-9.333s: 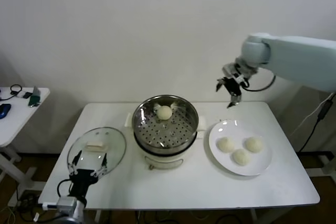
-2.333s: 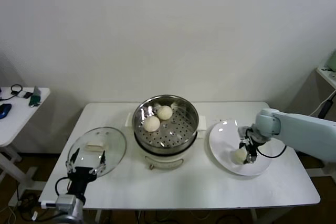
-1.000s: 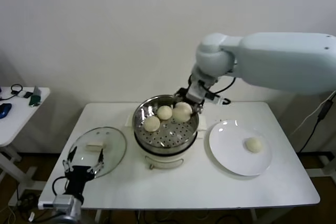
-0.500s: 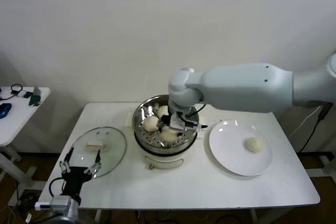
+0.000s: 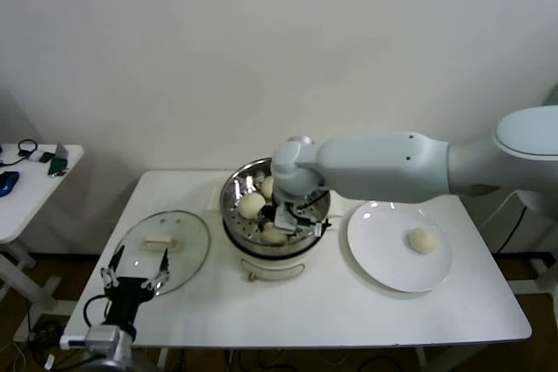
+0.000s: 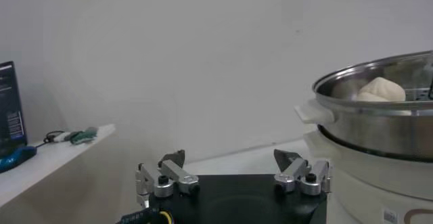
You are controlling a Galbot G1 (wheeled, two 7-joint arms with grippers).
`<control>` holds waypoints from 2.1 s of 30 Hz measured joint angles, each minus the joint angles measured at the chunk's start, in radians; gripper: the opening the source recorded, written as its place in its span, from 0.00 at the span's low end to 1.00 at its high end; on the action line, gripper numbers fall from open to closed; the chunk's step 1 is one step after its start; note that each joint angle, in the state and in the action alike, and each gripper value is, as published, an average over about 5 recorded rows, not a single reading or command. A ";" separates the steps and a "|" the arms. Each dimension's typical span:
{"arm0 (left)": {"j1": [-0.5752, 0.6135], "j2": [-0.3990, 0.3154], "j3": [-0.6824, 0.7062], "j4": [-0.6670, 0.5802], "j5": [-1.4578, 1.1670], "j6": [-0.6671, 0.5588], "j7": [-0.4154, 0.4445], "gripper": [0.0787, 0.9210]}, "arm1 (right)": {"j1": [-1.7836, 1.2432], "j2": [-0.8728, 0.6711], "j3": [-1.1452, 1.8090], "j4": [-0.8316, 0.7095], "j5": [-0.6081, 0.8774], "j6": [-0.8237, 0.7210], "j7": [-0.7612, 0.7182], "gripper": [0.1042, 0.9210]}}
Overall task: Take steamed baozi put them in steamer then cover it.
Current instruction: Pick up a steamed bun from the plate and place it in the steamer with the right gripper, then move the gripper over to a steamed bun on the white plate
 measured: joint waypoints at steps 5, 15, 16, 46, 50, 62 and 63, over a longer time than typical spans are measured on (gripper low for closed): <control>0.000 0.000 0.002 -0.008 0.002 0.002 0.001 0.88 | 0.040 -0.025 0.002 -0.011 0.041 0.020 -0.013 0.88; -0.005 0.005 0.001 -0.015 -0.005 0.003 0.002 0.88 | 0.242 -0.186 -0.123 -0.047 0.332 -0.028 -0.105 0.88; -0.006 0.005 0.002 -0.014 -0.006 0.002 0.001 0.88 | 0.265 -0.209 -0.146 -0.050 0.365 -0.042 -0.112 0.88; -0.010 -0.003 0.005 0.009 0.008 0.001 0.003 0.88 | -0.139 -0.655 0.006 -0.290 0.371 -0.305 -0.074 0.88; -0.010 -0.005 0.004 0.013 0.010 0.001 0.003 0.88 | -0.206 -0.626 0.058 -0.353 0.351 -0.309 -0.071 0.88; -0.008 -0.005 -0.003 0.021 0.010 0.002 0.003 0.88 | -0.338 -0.520 0.147 -0.499 0.325 -0.322 -0.072 0.88; -0.008 -0.005 -0.004 0.021 0.010 0.002 0.003 0.88 | -0.345 -0.513 0.151 -0.507 0.323 -0.323 -0.072 0.88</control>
